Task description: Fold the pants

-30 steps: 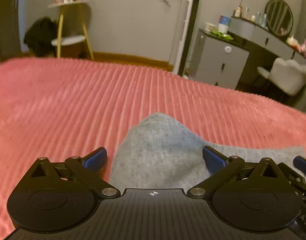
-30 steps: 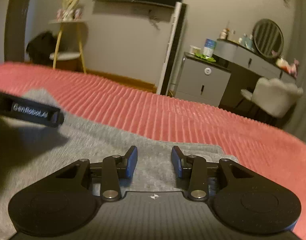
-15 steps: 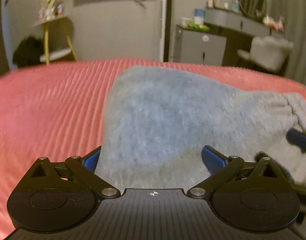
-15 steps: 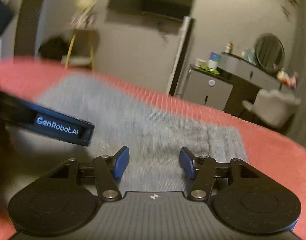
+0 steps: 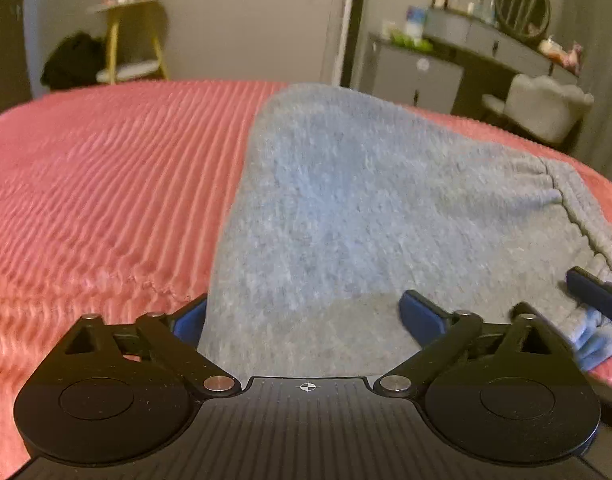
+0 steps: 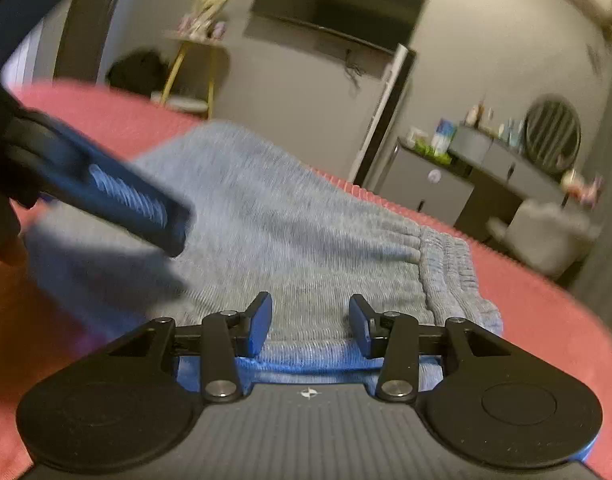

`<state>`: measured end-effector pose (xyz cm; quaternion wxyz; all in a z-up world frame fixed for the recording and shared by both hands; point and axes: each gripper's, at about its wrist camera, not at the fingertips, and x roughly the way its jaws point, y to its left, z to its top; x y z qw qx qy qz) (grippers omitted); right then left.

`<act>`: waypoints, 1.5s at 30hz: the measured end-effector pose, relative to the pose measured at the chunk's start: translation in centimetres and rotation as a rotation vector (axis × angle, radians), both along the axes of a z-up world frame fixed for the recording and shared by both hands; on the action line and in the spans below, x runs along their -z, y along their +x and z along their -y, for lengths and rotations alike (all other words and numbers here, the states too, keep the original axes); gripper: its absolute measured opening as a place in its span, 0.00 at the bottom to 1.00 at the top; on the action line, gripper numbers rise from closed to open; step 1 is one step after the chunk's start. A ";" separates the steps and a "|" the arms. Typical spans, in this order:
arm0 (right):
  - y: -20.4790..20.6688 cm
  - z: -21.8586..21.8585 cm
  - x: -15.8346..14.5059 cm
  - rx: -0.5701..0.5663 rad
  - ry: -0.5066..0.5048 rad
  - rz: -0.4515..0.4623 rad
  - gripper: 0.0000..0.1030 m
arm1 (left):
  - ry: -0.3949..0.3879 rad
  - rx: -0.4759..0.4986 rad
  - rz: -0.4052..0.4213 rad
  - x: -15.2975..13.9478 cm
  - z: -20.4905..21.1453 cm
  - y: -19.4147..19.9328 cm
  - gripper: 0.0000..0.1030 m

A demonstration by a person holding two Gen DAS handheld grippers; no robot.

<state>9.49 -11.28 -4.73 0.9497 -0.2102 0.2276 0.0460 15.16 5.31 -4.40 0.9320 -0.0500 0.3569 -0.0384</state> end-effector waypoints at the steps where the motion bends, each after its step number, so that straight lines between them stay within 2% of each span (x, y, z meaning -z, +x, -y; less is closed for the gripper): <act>1: 0.0 0.1 0.3 -0.003 -0.022 0.002 0.42 | -0.038 -0.011 -0.017 0.1 -0.4 0.2 1.00; 2: 0.2 0.7 0.3 0.004 -0.013 0.001 0.44 | -0.084 -0.028 -0.042 0.2 -1.0 0.5 1.00; 3: 0.4 1.2 0.3 0.021 0.002 -0.002 0.47 | -0.097 -0.033 -0.050 0.2 -1.1 0.5 1.00; 6: 0.7 2.4 0.1 0.042 0.046 -0.012 0.46 | -0.063 -0.014 -0.038 0.1 -1.0 0.2 1.00; 17: -0.8 3.3 -0.3 0.038 0.039 -0.017 0.46 | -0.104 -0.007 -0.062 0.0 -2.5 -0.2 1.00; 20: -1.6 4.2 -1.1 0.044 0.090 -0.036 0.47 | -0.112 -0.021 -0.061 -0.2 -3.5 -0.9 1.00; 21: -1.6 4.5 -1.2 0.071 0.099 -0.057 0.54 | -0.095 -0.044 -0.063 -0.4 -3.7 -1.1 1.00; 23: -1.5 5.6 -1.1 0.198 0.098 -0.108 0.83 | -0.064 -0.102 -0.068 -0.8 -4.5 -1.8 1.00; 25: -1.5 7.3 -1.0 0.314 0.143 -0.218 0.83 | -0.090 -0.140 -0.079 -1.1 -5.6 -2.8 1.00; 26: -2.0 8.2 -1.4 0.349 0.193 -0.245 0.83 | -0.109 -0.161 -0.084 -1.3 -6.1 -3.6 1.00; 28: -3.6 9.1 -2.7 0.358 0.288 -0.240 0.87 | -0.107 -0.183 -0.086 -1.5 -6.6 -5.1 1.00; 29: -4.7 9.1 -3.2 0.344 0.317 -0.234 0.96 | -0.083 -0.194 -0.088 -1.8 -6.6 -5.9 1.00; 32: -8.0 8.2 -4.0 0.267 0.379 -0.255 0.96 | 0.049 -0.238 -0.120 -1.8 -6.3 -8.6 0.96; 33: -8.9 8.2 -4.1 0.241 0.424 -0.269 0.96 | 0.020 -0.236 -0.127 -2.1 -6.6 -9.6 0.94; 36: -10.6 8.9 -4.9 0.210 0.584 -0.270 0.96 | -0.239 -0.165 -0.064 -5.1 -7.6 -11.8 0.94; 39: -9.7 10.3 -6.5 0.238 0.774 -0.277 0.96 | -0.484 -0.153 -0.033 -7.4 -8.5 -12.3 0.94; 40: -9.2 11.0 -6.9 0.264 0.869 -0.278 0.96 | -0.574 -0.154 -0.046 -7.5 -8.7 -12.0 0.95; 42: -7.9 12.7 -7.1 0.281 1.135 -0.298 0.96 | -0.723 -0.153 -0.098 -7.1 -8.9 -11.0 0.95; 45: -5.4 14.1 -5.8 0.323 1.396 -0.337 0.96 | -0.923 -0.137 -0.193 -4.4 -8.6 -9.1 0.95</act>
